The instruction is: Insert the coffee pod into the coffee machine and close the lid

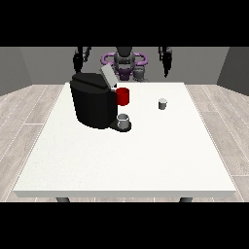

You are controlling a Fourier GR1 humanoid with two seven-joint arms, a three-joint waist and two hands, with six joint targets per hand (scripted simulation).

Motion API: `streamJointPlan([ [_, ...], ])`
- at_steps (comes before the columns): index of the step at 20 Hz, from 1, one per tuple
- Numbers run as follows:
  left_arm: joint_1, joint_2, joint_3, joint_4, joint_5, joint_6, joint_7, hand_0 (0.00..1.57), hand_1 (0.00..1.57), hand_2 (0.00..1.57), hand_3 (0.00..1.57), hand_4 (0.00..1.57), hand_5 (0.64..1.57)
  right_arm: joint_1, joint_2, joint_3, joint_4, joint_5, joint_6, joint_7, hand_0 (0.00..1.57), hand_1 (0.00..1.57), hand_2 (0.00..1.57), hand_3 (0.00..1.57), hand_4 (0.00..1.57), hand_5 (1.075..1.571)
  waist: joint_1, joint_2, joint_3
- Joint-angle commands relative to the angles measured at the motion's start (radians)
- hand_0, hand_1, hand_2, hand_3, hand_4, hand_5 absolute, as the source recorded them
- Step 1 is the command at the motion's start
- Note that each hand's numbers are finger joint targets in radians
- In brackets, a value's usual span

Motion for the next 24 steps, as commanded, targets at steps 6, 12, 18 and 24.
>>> streamJointPlan([
  [6, 0.03, 0.091, 0.09, 0.024, 0.062, -0.143, -0.197, 0.0, 0.0, 0.0, 0.0, 0.21, 1.571, 0.114, -0.013, 0.007, 0.013, 0.003, 0.042, -0.029, 0.0, 0.0, 0.0, 0.0, 0.13, 1.571, 0.002, -0.031, -0.014],
  [12, -0.109, 0.202, 0.139, 0.157, -0.049, -0.126, -0.176, 0.0, 0.0, 0.0, 0.0, 0.0, 1.571, 0.009, 0.084, -0.029, -0.026, 0.0, -0.107, -0.133, 0.0, 0.0, 0.0, 0.0, 0.14, 1.571, -0.069, 0.062, -0.014],
  [18, -0.265, 0.259, 0.205, 0.308, -0.014, -0.174, -0.091, 0.0, 0.0, 0.0, 0.0, 0.0, 1.571, -0.007, 0.097, 0.038, -0.029, 0.009, -0.159, -0.15, 0.0, 0.0, 0.0, 0.0, 0.18, 1.571, -0.109, 0.124, -0.014],
  [24, -0.314, 0.298, 0.244, 0.526, -0.055, -0.187, -0.184, 0.0, 0.0, 0.0, 0.0, 0.0, 1.571, -0.038, 0.071, -0.009, -0.086, -0.032, -0.096, -0.107, 0.0, 0.0, 0.0, 0.0, 0.19, 1.571, -0.144, 0.174, -0.0144],
])
